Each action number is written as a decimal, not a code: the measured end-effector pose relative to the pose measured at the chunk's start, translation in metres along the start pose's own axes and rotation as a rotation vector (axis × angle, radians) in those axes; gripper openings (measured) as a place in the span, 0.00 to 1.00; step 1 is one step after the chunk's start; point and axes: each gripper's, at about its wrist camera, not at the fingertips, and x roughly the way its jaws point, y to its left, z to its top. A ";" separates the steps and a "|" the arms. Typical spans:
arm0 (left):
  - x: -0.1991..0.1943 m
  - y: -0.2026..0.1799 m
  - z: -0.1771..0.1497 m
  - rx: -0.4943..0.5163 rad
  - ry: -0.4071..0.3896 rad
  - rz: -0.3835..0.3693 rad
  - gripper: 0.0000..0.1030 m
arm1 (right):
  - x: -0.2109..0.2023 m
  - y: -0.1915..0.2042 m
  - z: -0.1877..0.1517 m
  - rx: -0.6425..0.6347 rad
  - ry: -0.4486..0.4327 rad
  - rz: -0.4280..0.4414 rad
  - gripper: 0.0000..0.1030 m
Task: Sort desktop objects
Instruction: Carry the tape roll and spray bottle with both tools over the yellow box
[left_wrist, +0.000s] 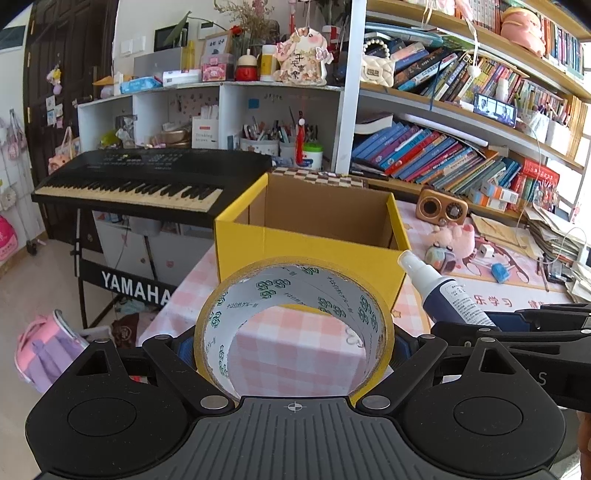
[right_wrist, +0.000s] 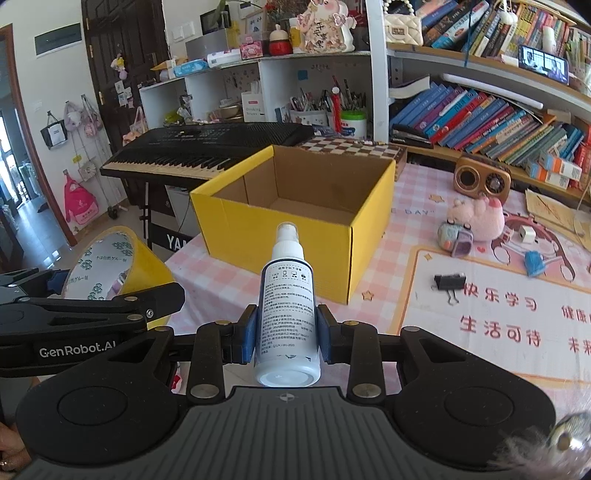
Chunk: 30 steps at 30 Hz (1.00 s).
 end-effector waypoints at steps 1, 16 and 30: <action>0.001 0.000 0.002 0.000 -0.003 0.002 0.90 | 0.001 0.000 0.002 -0.002 -0.004 0.002 0.30; 0.047 -0.007 0.043 0.010 -0.018 0.015 0.90 | 0.044 -0.030 0.053 -0.023 -0.026 0.031 0.30; 0.130 -0.014 0.103 0.107 0.007 0.070 0.90 | 0.119 -0.071 0.127 -0.114 -0.034 0.104 0.30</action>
